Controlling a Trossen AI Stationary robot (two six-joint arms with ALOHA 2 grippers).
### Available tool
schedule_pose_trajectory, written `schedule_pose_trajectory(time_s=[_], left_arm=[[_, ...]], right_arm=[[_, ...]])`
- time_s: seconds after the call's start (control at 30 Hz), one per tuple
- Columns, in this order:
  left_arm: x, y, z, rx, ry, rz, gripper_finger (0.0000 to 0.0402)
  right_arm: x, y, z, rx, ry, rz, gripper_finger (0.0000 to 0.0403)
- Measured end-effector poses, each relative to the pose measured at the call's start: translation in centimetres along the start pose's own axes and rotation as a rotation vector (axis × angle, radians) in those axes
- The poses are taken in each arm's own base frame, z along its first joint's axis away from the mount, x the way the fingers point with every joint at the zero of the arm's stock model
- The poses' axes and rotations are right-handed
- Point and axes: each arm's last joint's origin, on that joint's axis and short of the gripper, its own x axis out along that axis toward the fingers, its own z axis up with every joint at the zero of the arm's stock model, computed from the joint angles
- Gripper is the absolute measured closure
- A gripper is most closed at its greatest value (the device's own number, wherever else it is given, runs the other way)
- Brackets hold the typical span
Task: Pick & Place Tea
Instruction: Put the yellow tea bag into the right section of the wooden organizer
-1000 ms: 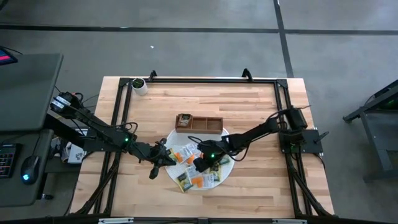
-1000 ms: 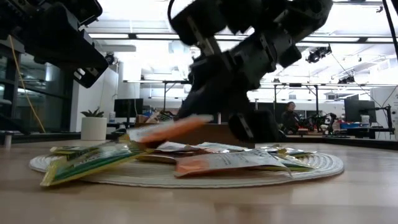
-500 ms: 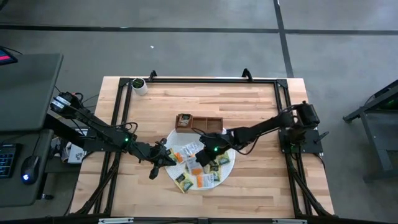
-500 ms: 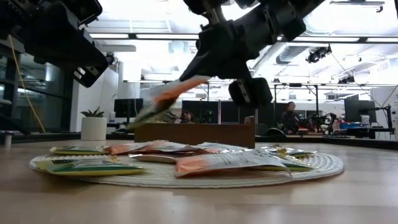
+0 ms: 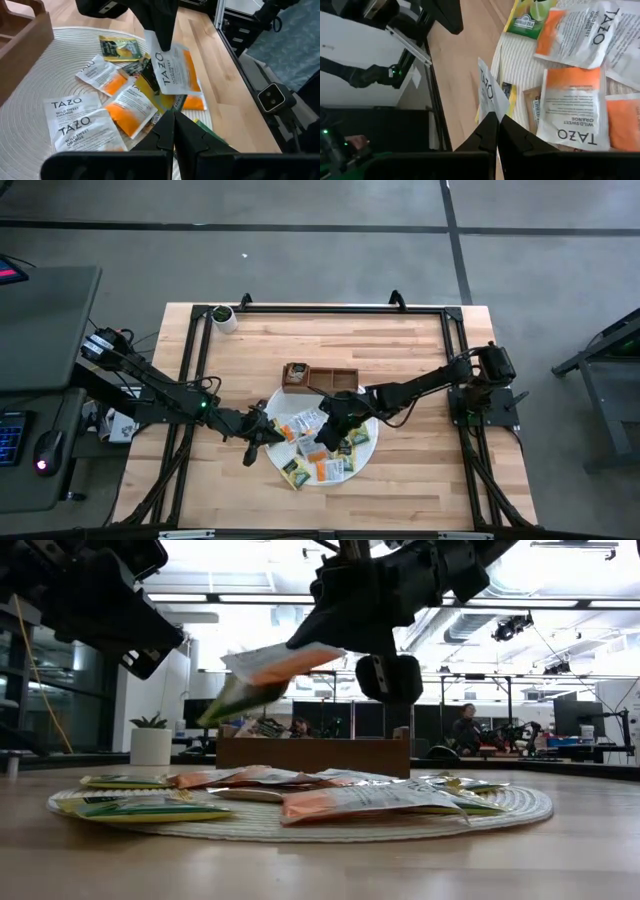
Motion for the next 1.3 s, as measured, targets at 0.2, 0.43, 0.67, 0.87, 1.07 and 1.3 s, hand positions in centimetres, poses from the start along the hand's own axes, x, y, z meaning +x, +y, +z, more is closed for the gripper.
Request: schedule_pose_trajectory(time_s=[0.2,0.43,0.67,0.87,1.07,1.3], left_arm=[[0.0,0.1,0.0,0.024,-0.014,0.032,0.0398],[0.0,0.1,0.1,0.024,-0.023,0.031,0.0332],[0.0,-0.3,0.8,0.030,-0.088,-0.010,0.0263],[0.2,0.7,2.0,0.001,-0.145,-0.055,0.0255],[0.4,2.0,2.6,-0.021,-0.136,-0.103,0.0255],[0.5,2.5,2.8,-0.027,-0.133,-0.104,0.0255]], right_arm=[[0.0,0.4,0.1,-0.058,0.006,0.050,0.0403],[-0.5,1.0,0.4,-0.113,-0.010,0.087,0.0403],[-1.9,2.2,0.8,-0.171,-0.061,0.109,0.0403],[-2.2,2.4,0.9,-0.193,-0.074,0.111,0.0402],[-2.2,2.4,0.9,-0.200,-0.075,0.111,0.0402],[-2.3,2.5,0.9,-0.203,-0.076,0.113,0.0402]])
